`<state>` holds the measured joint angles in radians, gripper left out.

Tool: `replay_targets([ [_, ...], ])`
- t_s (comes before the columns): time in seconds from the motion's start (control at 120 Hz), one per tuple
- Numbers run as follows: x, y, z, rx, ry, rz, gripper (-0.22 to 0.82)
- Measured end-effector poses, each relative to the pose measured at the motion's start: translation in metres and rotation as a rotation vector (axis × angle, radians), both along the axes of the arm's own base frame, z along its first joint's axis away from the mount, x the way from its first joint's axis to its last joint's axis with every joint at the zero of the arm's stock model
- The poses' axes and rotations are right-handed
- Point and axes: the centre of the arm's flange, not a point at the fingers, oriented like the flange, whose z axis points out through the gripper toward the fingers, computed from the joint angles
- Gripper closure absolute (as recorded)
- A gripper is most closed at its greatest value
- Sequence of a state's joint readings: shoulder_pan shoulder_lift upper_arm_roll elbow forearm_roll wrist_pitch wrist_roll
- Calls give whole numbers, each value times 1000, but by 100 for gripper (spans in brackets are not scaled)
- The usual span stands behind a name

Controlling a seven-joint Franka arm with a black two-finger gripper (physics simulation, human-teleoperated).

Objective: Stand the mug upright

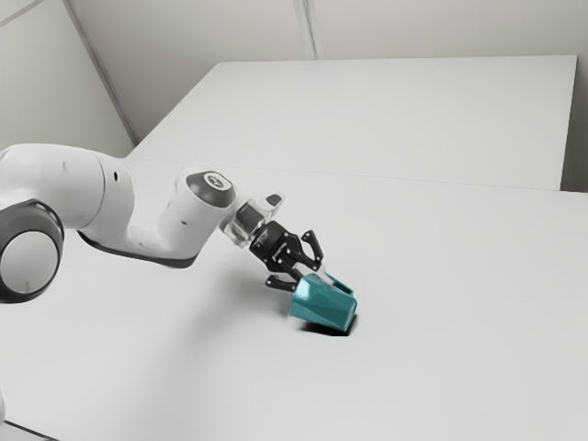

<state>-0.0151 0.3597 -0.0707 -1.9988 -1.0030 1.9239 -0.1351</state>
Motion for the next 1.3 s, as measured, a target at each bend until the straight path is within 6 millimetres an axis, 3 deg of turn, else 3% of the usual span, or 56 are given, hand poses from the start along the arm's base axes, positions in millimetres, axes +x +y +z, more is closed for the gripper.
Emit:
replay_targets([
  [0.158,3,-17,12,-4,-21,-13,73],
  [0.375,4,-17,26,24,-48,-9,77],
  [0.633,-10,-14,131,313,-277,-199,78],
  [0.8,-18,6,159,594,-365,-344,78],
  [0.942,-25,25,165,771,-403,-419,78],
  [1.1,-37,45,145,853,-423,-450,78],
  [1.3,-26,70,126,901,-475,-442,78],
])
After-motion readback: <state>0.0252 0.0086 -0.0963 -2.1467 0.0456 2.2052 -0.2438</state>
